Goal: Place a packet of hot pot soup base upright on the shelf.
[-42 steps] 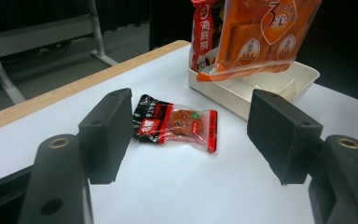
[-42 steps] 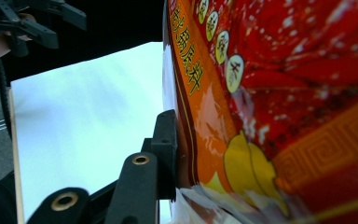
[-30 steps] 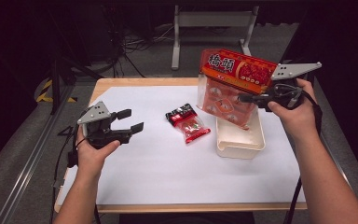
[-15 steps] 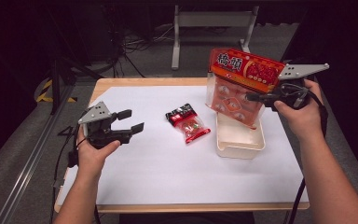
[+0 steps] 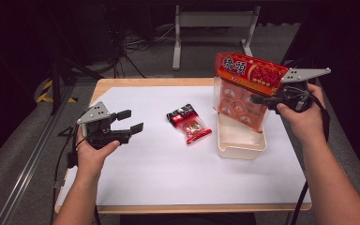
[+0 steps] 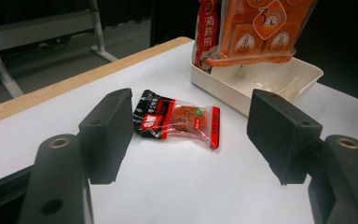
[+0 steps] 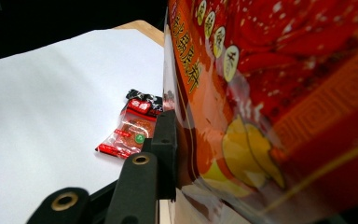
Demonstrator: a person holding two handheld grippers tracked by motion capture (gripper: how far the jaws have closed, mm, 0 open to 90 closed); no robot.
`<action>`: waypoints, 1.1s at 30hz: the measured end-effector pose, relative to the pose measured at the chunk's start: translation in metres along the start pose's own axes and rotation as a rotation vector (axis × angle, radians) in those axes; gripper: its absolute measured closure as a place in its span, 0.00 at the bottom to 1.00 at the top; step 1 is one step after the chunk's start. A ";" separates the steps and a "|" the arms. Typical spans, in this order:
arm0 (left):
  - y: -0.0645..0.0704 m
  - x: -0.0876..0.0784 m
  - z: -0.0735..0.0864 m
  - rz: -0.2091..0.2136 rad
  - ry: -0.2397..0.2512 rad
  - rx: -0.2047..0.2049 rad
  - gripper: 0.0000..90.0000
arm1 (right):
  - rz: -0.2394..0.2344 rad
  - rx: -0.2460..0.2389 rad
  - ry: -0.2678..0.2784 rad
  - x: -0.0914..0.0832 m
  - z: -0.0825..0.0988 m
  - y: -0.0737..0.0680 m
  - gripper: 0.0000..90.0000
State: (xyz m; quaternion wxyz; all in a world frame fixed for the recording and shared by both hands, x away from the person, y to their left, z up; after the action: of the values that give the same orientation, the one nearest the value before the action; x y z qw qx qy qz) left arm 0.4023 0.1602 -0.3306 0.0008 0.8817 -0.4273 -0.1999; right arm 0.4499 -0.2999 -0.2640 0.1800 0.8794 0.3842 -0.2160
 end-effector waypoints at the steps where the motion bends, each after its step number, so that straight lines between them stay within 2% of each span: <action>1: 0.000 0.000 0.000 0.000 -0.001 0.000 0.36 | 0.000 0.004 0.000 0.000 0.002 0.001 0.78; 15: -0.003 -0.001 0.001 -0.002 -0.002 0.003 0.37 | 0.007 0.065 0.008 0.008 0.026 0.004 0.78; 21: -0.003 -0.001 0.002 -0.003 -0.001 -0.005 0.37 | 0.045 0.093 0.005 0.007 0.029 0.007 0.78; 33: -0.003 -0.001 0.002 -0.004 -0.003 -0.004 0.37 | 0.056 0.099 -0.066 0.021 0.039 0.001 0.78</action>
State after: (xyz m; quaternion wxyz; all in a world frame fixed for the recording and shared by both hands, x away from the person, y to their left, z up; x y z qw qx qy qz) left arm 0.4031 0.1637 -0.3326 0.0013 0.8823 -0.4250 -0.2020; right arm 0.4543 -0.3069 -0.3071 0.1550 0.8900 0.3422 -0.2586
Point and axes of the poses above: each handheld gripper's, and its own axes: x roughly forward along the jaws, z roughly out of its underside, y roughly to its right, the point moved 4 cm from there along x, roughly forward along the jaws, and after that the axes turned 5 degrees about -x, right-handed, at the moved point
